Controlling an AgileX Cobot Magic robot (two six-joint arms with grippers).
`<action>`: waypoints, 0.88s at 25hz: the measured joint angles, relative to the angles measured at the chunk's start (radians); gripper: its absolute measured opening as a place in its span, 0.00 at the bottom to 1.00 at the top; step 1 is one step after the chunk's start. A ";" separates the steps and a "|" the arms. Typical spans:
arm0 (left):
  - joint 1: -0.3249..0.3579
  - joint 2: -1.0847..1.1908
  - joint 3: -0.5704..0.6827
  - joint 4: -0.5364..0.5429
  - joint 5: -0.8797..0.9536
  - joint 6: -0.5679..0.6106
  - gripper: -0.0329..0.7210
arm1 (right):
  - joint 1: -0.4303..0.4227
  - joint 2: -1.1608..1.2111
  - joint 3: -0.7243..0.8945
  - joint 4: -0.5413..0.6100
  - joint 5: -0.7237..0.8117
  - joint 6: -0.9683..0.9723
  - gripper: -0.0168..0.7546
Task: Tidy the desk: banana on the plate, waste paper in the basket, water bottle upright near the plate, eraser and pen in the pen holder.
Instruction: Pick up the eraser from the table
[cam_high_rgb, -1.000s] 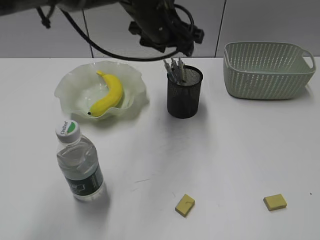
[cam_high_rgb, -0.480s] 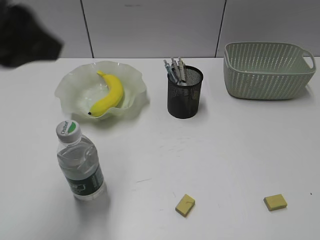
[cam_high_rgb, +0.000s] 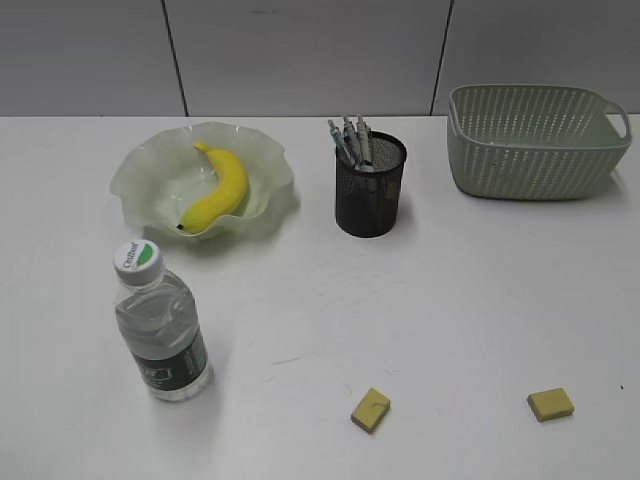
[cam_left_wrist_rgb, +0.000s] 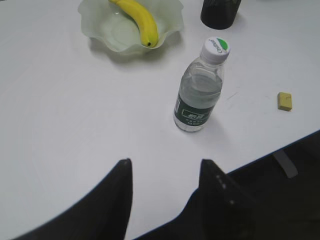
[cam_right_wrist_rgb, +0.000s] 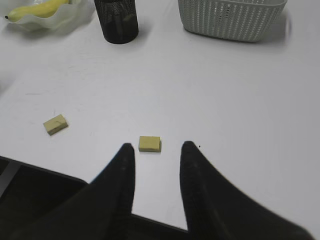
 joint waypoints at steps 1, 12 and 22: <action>0.000 -0.037 0.004 0.000 0.015 0.000 0.48 | 0.000 0.000 0.000 0.000 0.000 0.000 0.35; 0.042 -0.180 0.092 0.011 -0.069 -0.035 0.35 | 0.000 0.030 -0.017 0.001 -0.054 0.000 0.35; 0.076 -0.180 0.095 0.011 -0.081 -0.037 0.35 | 0.000 0.627 -0.077 -0.012 -0.242 -0.017 0.34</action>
